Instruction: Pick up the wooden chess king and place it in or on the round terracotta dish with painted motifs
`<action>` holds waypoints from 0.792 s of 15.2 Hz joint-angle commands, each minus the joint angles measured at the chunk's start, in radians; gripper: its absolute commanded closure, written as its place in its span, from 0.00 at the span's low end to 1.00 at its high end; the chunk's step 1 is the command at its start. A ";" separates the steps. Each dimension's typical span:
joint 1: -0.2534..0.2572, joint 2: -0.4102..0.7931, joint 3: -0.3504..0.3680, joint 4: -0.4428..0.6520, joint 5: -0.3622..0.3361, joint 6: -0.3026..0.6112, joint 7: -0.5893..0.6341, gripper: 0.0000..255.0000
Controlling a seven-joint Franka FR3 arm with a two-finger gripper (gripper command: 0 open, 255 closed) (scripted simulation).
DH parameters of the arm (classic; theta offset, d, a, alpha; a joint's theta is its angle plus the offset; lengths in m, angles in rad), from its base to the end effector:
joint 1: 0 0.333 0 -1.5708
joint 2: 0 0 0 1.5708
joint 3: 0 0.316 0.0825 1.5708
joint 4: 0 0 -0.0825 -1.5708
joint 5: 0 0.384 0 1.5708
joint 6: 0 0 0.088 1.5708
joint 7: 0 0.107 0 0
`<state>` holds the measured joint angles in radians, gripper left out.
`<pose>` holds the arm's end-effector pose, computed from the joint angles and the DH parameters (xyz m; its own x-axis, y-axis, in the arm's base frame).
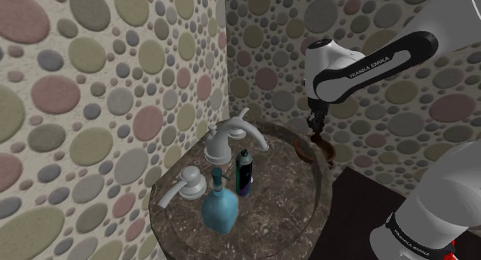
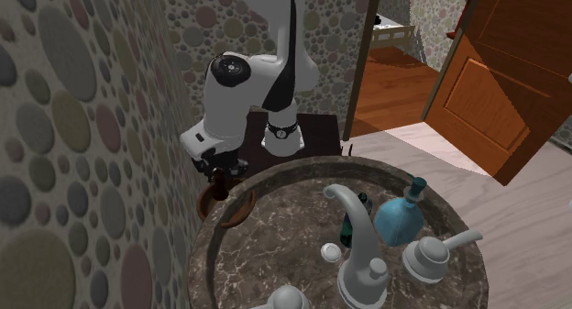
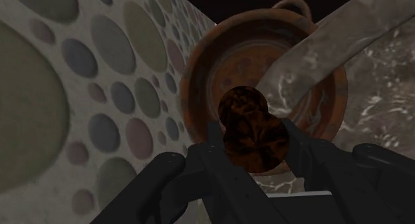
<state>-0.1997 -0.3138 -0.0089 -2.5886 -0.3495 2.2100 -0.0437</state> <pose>0.3980 -0.0958 0.3624 0.9939 0.0409 -0.1029 0.0660 -0.9649 0.2542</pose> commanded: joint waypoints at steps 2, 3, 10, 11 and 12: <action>-0.003 0.034 0.002 -0.023 -0.011 0.044 0.019 1.00; -0.004 0.039 0.002 -0.025 -0.013 0.050 0.021 1.00; -0.004 0.039 0.002 -0.025 -0.013 0.050 0.021 1.00; -0.004 0.036 0.001 -0.025 -0.013 0.048 0.020 0.00; -0.004 0.038 0.001 -0.022 -0.012 0.046 0.019 0.00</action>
<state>-0.2037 -0.2769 -0.0078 -2.6095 -0.3623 2.2572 -0.0239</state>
